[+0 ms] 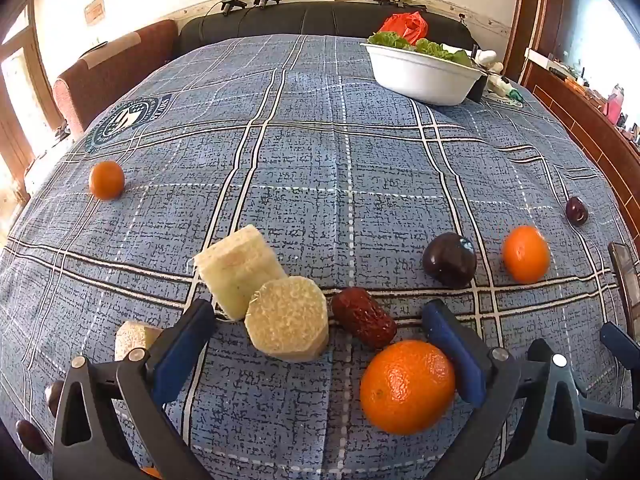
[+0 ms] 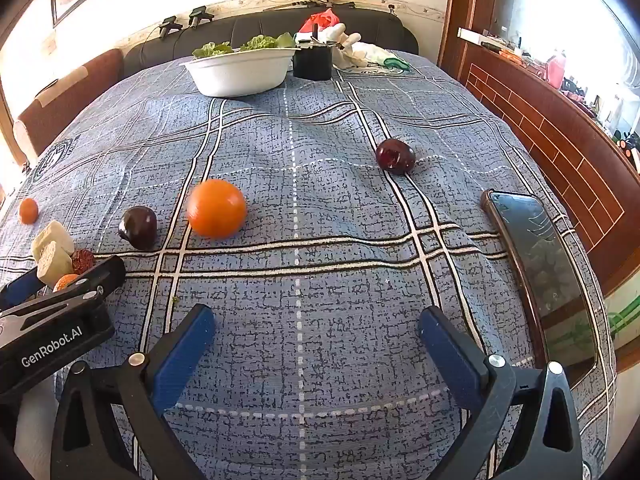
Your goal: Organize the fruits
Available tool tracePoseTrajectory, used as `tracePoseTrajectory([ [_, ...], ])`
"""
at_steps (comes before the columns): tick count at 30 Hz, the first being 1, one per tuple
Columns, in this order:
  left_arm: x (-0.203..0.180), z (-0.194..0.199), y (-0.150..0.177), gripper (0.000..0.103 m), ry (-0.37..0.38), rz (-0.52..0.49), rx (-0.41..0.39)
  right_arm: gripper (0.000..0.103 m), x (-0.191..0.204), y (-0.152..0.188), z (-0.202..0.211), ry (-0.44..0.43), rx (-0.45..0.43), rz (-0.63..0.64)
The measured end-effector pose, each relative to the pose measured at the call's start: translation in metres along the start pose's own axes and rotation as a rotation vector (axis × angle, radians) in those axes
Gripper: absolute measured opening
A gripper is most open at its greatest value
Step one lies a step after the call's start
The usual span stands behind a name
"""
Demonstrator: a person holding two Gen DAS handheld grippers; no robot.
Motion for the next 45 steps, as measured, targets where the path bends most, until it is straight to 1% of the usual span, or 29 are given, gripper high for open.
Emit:
tracePoseTrajectory([
  [45,-0.0016,-0.0016,-0.0048,0.103,-0.003,-0.002,-0.003,0.103,0.0,0.0002,0.0002,0.0,0.001,0.0],
])
Point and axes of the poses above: each gripper's, at about its wrist camera, not at the fingertips, and z roughly against the way its jaws point, x to its left, y to its underside, the point moved 10 cm from there along -z, roughly the way its jaws point, and after that the axes turned 4 degrees about -y, right-handed, at the moved point
